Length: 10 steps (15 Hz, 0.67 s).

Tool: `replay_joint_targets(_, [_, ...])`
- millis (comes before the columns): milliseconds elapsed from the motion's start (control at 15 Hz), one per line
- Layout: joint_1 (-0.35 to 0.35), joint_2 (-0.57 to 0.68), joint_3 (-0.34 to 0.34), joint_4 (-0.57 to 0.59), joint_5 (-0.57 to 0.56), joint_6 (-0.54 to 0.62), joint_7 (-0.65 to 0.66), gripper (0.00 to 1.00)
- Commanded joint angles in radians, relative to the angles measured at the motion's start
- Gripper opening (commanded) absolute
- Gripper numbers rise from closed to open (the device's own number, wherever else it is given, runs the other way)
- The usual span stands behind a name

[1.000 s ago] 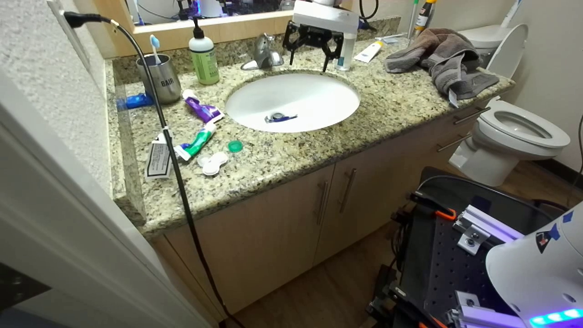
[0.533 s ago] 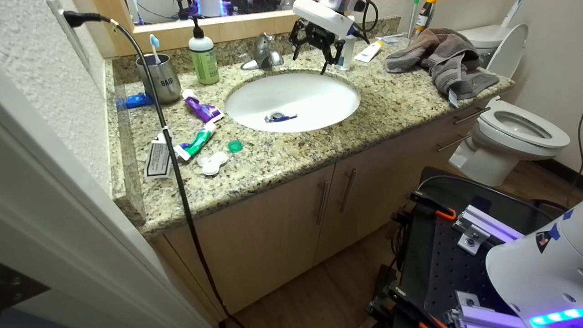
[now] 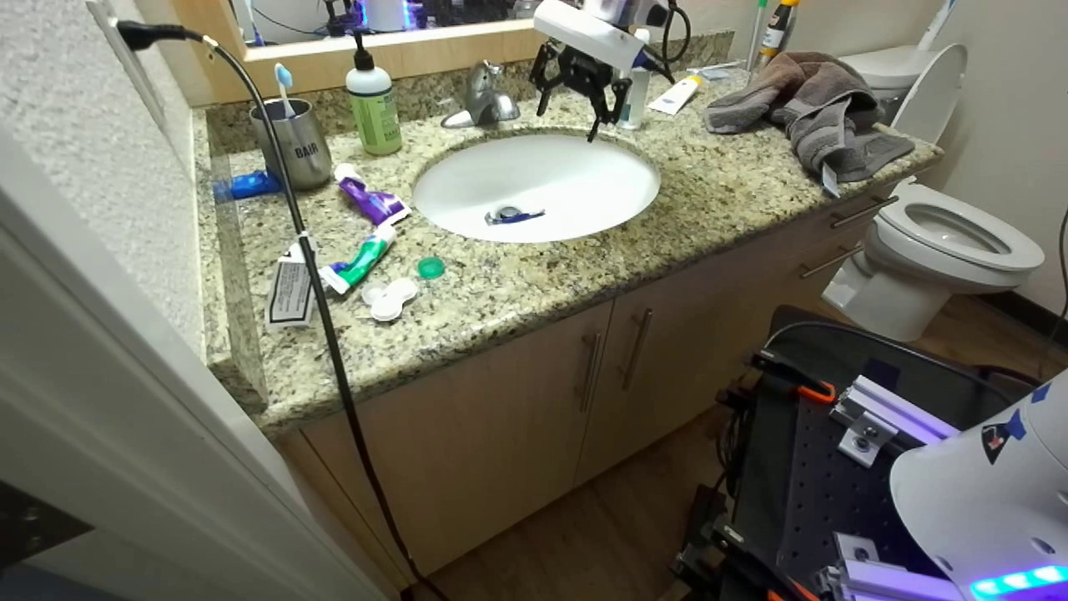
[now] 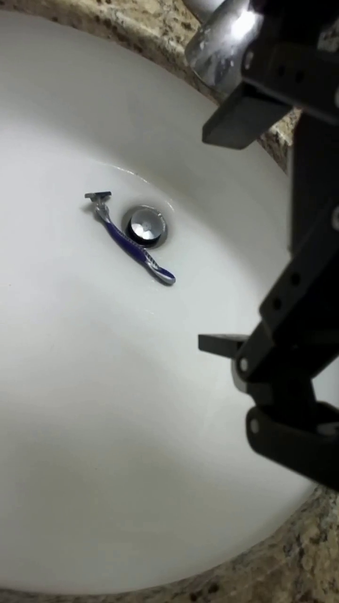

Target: Remove the shaving stick from the hand basin sink and put it on the base top

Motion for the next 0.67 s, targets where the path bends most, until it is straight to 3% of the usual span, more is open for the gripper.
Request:
replay_joint_targets(0, [-0.035,0.075,-0.004,0.076,-0.002,-0.099,0.108,1.0])
replay_joint_targets(333, [-0.145,0.146,0.056,0.189,0.125,-0.257,0.102,1.0])
replay_joint_targets(533, [-0.247,0.239,0.076,0.376,0.151,-0.504,0.129,1.0])
replay_joint_targets(600, [-0.249,0.275,0.051,0.435,0.177,-0.576,0.145,1.0])
